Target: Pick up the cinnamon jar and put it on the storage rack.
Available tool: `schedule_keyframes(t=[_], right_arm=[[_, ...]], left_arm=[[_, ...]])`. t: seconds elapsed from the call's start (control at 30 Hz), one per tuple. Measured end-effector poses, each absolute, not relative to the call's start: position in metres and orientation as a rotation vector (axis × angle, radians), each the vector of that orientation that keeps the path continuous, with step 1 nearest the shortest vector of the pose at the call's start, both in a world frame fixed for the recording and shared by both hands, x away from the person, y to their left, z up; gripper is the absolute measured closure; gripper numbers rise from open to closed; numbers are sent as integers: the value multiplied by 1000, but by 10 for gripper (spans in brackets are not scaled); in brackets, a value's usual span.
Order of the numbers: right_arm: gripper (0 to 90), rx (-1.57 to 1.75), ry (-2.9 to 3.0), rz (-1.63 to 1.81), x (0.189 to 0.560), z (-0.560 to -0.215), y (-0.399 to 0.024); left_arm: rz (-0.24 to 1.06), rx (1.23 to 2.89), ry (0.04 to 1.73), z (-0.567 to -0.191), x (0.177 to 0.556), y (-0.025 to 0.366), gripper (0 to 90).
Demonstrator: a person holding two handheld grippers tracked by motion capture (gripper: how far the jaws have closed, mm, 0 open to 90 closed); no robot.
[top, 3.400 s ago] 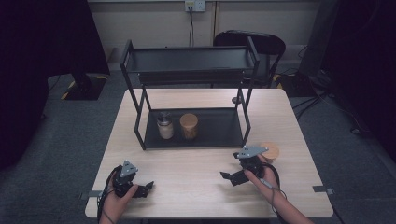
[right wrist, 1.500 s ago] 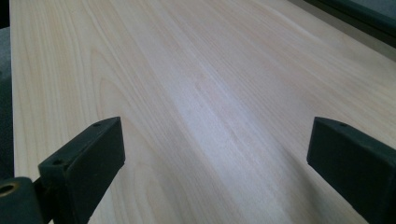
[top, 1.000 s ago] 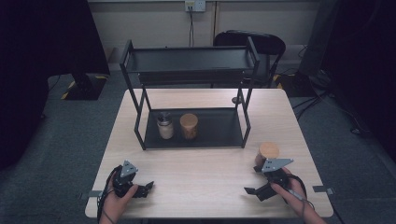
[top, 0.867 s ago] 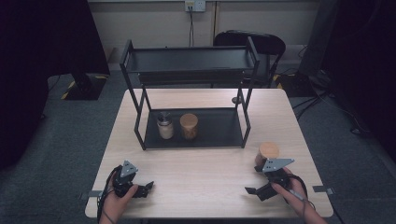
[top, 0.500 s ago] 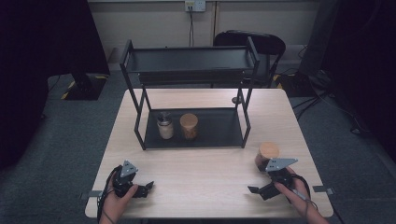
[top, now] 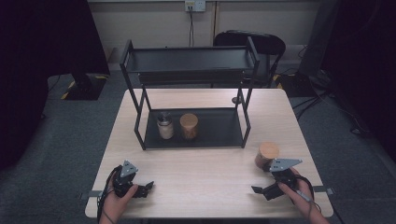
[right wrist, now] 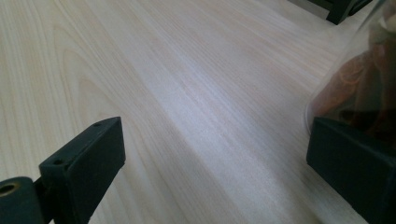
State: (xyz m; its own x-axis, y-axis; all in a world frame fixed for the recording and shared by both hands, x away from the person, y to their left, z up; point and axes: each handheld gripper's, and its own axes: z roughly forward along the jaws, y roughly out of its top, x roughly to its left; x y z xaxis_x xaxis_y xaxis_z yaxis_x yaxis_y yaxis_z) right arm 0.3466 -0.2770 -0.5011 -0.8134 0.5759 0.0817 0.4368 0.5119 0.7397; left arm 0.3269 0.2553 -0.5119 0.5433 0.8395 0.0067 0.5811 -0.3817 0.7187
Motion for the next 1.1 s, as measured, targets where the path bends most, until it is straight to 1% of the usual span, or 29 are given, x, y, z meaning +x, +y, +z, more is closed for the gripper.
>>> schedule_keyframes(t=[0.83, 1.1], right_arm=[[34, 888, 2541, 1151, 338, -501, -288], [34, 952, 2508, 1148, 338, -500, -295]], left_arm=[[492, 2105, 1142, -512, 327, 255, 1], [492, 2106, 1141, -512, 327, 255, 1]])
